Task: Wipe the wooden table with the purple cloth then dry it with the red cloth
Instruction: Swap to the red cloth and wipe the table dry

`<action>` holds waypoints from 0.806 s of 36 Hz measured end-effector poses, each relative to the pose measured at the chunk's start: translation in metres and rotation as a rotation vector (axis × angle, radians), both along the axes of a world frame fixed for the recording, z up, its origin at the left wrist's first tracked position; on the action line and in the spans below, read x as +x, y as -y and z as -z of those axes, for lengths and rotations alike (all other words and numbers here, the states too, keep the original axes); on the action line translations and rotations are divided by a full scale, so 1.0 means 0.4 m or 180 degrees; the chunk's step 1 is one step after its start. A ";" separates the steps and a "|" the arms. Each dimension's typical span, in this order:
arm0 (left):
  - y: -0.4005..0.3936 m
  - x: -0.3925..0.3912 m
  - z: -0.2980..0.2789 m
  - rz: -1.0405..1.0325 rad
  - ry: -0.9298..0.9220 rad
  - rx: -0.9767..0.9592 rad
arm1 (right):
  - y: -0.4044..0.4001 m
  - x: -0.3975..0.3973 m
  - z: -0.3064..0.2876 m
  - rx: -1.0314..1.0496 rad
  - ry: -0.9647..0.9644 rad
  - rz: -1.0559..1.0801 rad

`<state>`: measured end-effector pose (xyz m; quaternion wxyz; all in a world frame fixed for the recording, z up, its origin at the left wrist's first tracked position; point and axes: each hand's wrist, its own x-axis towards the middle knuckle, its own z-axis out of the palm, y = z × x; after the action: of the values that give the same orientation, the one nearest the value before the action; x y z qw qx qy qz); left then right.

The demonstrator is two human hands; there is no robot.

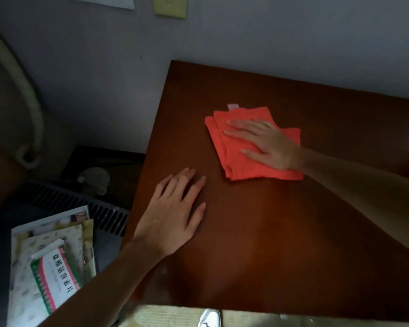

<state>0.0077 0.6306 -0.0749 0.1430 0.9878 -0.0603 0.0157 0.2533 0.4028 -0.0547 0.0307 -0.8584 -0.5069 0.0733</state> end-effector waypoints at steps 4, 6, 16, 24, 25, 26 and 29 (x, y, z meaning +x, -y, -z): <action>-0.003 0.004 -0.003 0.0064 -0.0146 0.0075 | -0.057 0.192 -0.010 0.0037 0.0117 0.0046; -0.006 0.005 -0.005 0.0058 -0.0233 0.0075 | -0.083 0.273 -0.012 0.0032 0.0164 0.0165; 0.002 0.000 -0.008 0.0055 -0.0194 0.0010 | -0.105 0.376 -0.004 0.0358 0.0215 0.1212; 0.011 -0.006 -0.009 -0.0003 0.0015 0.0116 | -0.018 0.181 0.032 0.0675 0.0271 0.2496; 0.012 -0.008 -0.011 0.0005 0.0041 0.0158 | 0.000 0.134 0.033 0.0679 0.0252 0.2508; 0.012 -0.010 -0.012 0.0010 0.0067 0.0213 | 0.020 0.081 0.034 0.0697 0.0260 0.2491; 0.020 -0.019 -0.011 0.0035 0.0138 0.0470 | 0.082 -0.100 0.041 0.0738 0.0332 0.2310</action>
<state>0.0001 0.6224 -0.0704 0.0684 0.9947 -0.0697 0.0319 0.2133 0.3701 -0.0710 0.1257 -0.9754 -0.1758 -0.0439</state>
